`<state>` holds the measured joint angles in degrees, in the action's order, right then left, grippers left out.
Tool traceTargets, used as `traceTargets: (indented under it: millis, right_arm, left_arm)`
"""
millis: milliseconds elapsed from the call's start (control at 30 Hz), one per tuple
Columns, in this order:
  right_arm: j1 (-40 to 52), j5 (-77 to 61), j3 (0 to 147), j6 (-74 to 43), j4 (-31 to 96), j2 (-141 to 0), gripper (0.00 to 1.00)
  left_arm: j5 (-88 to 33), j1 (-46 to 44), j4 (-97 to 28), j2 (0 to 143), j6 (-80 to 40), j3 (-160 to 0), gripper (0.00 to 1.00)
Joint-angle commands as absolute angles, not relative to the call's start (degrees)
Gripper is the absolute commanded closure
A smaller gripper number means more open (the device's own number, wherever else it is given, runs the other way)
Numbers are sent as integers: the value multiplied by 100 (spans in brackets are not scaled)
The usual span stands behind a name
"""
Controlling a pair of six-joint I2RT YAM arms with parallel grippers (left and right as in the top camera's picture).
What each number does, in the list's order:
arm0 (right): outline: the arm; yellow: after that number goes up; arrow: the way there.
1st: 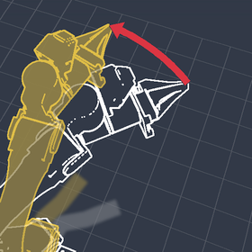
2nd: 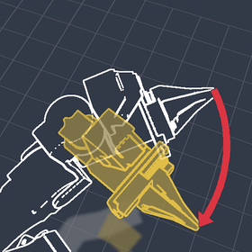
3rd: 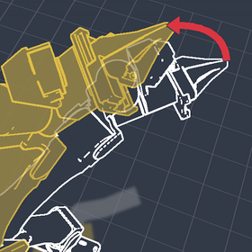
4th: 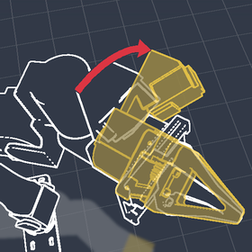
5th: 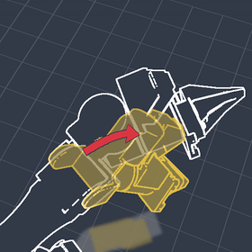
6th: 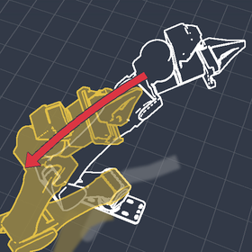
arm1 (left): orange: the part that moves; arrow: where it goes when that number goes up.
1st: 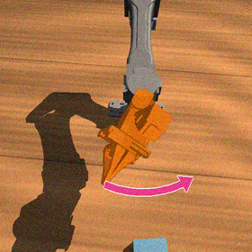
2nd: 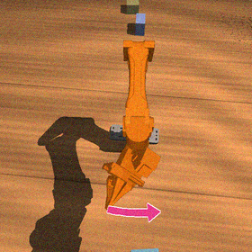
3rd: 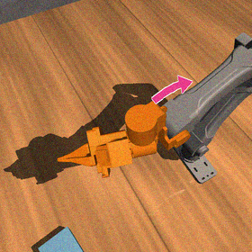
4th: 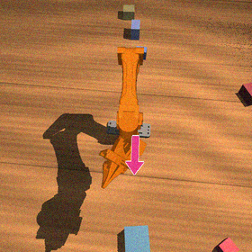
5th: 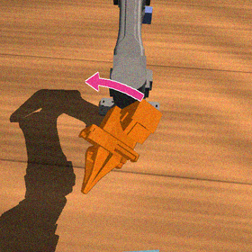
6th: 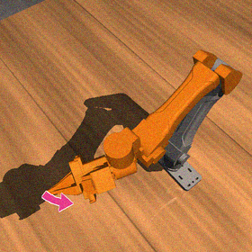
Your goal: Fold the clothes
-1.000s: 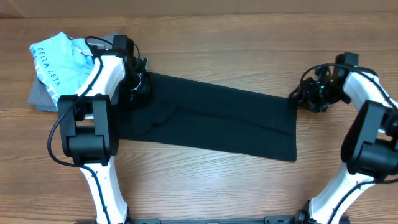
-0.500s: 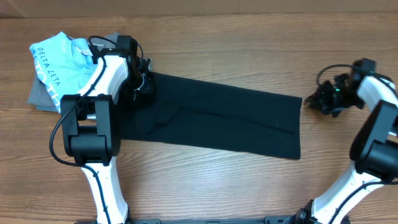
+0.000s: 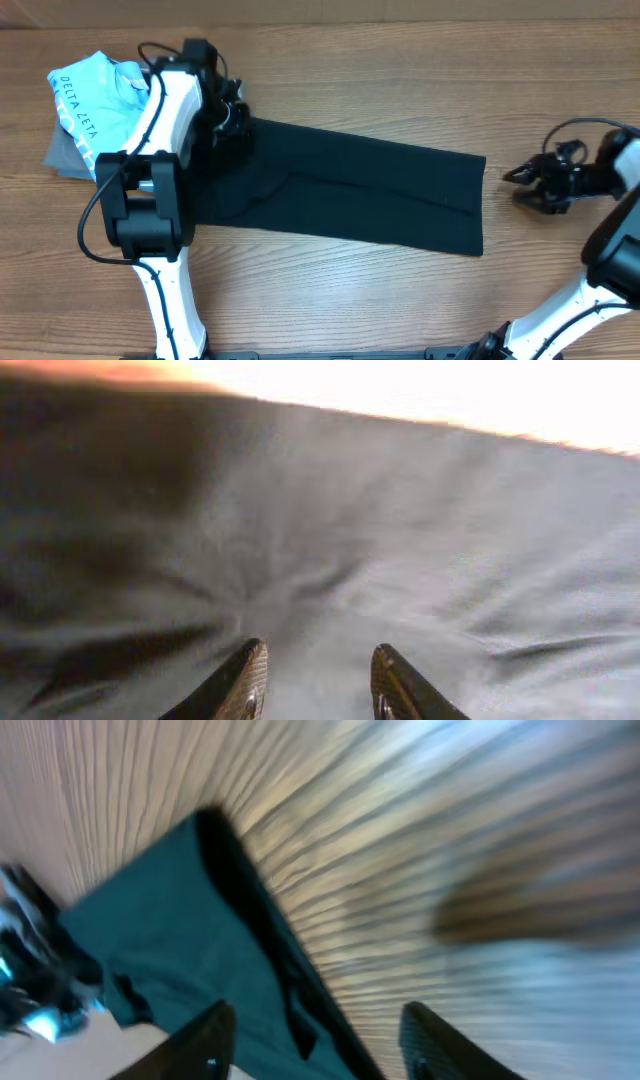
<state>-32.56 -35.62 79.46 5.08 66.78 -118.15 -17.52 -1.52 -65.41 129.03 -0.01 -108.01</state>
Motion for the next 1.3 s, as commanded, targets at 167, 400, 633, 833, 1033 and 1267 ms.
traceTargets:
  millis: [167, 400, 633, 833, 1033, 1267]
  right_arm:
    - [-2303, -3197, 6960, 1033, 5723, -11607, 38]
    - [-2176, -3507, 6519, 1138, 5428, -11605, 50]
    - [-2259, -3439, 6534, 725, 5288, -11605, 95]
    - [-2707, -2600, 7332, -169, 5826, -11487, 96]
    - [-3000, -2178, 8372, -311, 6410, -10982, 96]
    - [-2224, -1876, 8473, -847, 6709, -10726, 96]
  left_arm:
    - [-1914, -163, -7522, 12258, 329, -12416, 59]
    - [-1914, -163, -7601, 11690, 454, -12451, 59]
    - [-1955, -163, -7699, 11557, 451, -12451, 59]
    - [-1955, -165, -7815, 11557, 454, -12451, 58]
    - [-1957, -163, -7822, 11557, 449, -12451, 59]
    - [-1957, -193, -7819, 11557, 449, -12451, 59]
